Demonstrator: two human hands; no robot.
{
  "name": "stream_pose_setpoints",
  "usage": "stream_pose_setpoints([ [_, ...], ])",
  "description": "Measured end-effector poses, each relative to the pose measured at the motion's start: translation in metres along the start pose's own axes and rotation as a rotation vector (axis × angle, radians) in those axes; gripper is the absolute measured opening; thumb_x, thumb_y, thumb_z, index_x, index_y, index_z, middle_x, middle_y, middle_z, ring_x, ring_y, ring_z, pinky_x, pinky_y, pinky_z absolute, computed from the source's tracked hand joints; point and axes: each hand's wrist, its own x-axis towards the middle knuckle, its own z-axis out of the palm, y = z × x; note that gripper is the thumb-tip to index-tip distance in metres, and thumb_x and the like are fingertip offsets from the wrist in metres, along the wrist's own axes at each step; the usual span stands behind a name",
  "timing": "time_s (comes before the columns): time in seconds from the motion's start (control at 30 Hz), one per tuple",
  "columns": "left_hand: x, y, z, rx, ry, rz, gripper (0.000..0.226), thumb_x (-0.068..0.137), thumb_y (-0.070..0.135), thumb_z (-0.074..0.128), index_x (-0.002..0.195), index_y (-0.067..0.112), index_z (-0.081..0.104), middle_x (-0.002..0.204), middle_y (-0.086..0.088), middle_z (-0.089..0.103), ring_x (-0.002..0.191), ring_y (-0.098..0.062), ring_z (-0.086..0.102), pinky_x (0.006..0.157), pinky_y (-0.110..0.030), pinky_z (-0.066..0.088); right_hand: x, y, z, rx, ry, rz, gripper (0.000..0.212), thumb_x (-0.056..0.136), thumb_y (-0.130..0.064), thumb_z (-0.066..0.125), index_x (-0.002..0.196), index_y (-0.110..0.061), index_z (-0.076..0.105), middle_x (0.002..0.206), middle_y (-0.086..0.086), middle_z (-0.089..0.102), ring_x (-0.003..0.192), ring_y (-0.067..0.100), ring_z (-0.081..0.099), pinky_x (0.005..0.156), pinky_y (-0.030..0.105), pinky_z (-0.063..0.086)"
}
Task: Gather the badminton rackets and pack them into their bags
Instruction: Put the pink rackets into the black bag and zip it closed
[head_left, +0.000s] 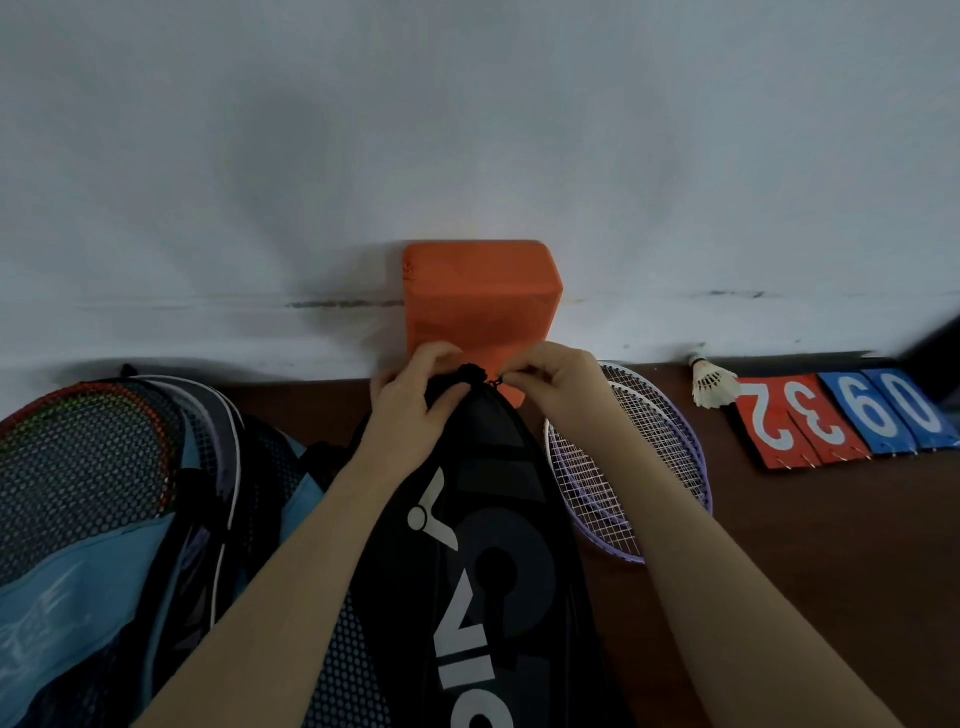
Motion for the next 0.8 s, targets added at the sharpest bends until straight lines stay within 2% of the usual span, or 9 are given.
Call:
stream_pose_setpoints([
  [0.13,-0.004,-0.009,-0.007,0.217,0.097,0.008,0.016,0.093,0.024,0.052,0.104,0.029,0.062,0.104,0.017,0.057,0.109,-0.009,0.045,0.103,-0.038,0.018,-0.001,0.0,0.002,0.081,0.005,-0.001,0.009,0.08,0.001,0.066,0.083,-0.007,0.071,0.079,-0.009,0.066,0.077,-0.001,0.06,0.074,0.01,0.045],
  [0.27,-0.003,-0.009,-0.011,0.098,0.117,0.012,0.016,0.091,0.022,0.054,0.095,0.033,0.066,0.097,0.02,0.06,0.105,-0.011,0.054,0.103,-0.043,0.023,0.004,-0.002,0.003,0.084,-0.002,-0.03,0.009,0.08,0.0,0.067,0.084,-0.007,0.072,0.08,-0.006,0.067,0.08,0.005,0.062,0.076,0.015,0.048],
  [0.33,0.0,-0.01,-0.015,0.009,0.099,0.026,0.016,0.086,0.03,0.053,0.095,0.039,0.064,0.094,0.022,0.063,0.1,-0.009,0.058,0.1,-0.05,0.033,0.007,-0.003,0.005,0.087,-0.006,-0.039,0.009,0.08,0.0,0.067,0.084,-0.007,0.072,0.08,-0.008,0.066,0.08,0.004,0.062,0.076,0.013,0.047],
  [0.4,0.002,-0.01,-0.016,-0.019,0.1,0.035,0.02,0.083,0.034,0.053,0.099,0.043,0.06,0.092,0.024,0.064,0.097,-0.005,0.06,0.097,-0.051,0.036,0.011,-0.005,0.009,0.09,-0.004,-0.036,0.01,0.08,0.0,0.067,0.083,-0.008,0.072,0.079,-0.012,0.065,0.078,0.0,0.061,0.075,0.01,0.045],
  [0.5,0.001,-0.011,-0.014,-0.033,0.078,0.029,0.019,0.083,0.043,0.05,0.099,0.044,0.06,0.093,0.026,0.064,0.097,-0.002,0.059,0.097,-0.05,0.038,0.013,-0.006,0.012,0.093,-0.014,-0.019,0.011,0.08,-0.001,0.067,0.082,-0.01,0.072,0.078,-0.013,0.065,0.076,-0.004,0.061,0.074,0.008,0.044],
  [0.6,0.0,-0.013,-0.013,0.01,0.066,0.057,0.021,0.084,0.048,0.05,0.1,0.042,0.062,0.094,0.026,0.063,0.097,-0.001,0.058,0.098,-0.05,0.035,0.008,-0.004,0.007,0.101,-0.013,0.013,0.009,0.08,0.0,0.067,0.082,-0.007,0.072,0.077,-0.009,0.066,0.076,0.002,0.061,0.073,0.012,0.047],
  [0.67,0.001,-0.011,-0.01,0.105,0.095,0.078,0.013,0.087,0.039,0.055,0.093,0.037,0.067,0.095,0.021,0.064,0.097,-0.003,0.058,0.102,-0.047,0.029,0.002,-0.001,0.004,0.088,-0.008,0.022,0.009,0.08,0.0,0.067,0.082,-0.008,0.072,0.075,-0.013,0.066,0.074,0.004,0.062,0.074,0.016,0.049],
  [0.73,0.001,-0.008,-0.007,0.234,0.104,0.105,0.016,0.09,0.037,0.053,0.093,0.032,0.068,0.097,0.015,0.066,0.096,-0.007,0.059,0.1,-0.038,0.022,-0.005,0.004,0.001,0.045,0.01,0.025,0.011,0.08,-0.001,0.068,0.08,-0.011,0.071,0.07,-0.019,0.064,0.07,0.0,0.061,0.072,0.016,0.049],
  [0.8,0.002,-0.007,-0.003,0.372,0.11,0.171,0.027,0.09,0.042,0.045,0.091,0.028,0.068,0.092,0.012,0.068,0.09,-0.012,0.06,0.093,-0.035,0.022,-0.014,0.01,-0.002,-0.028,0.031,-0.009,0.008,0.08,-0.001,0.067,0.079,-0.008,0.071,0.075,-0.007,0.068,0.069,0.001,0.059,0.069,0.015,0.047],
])
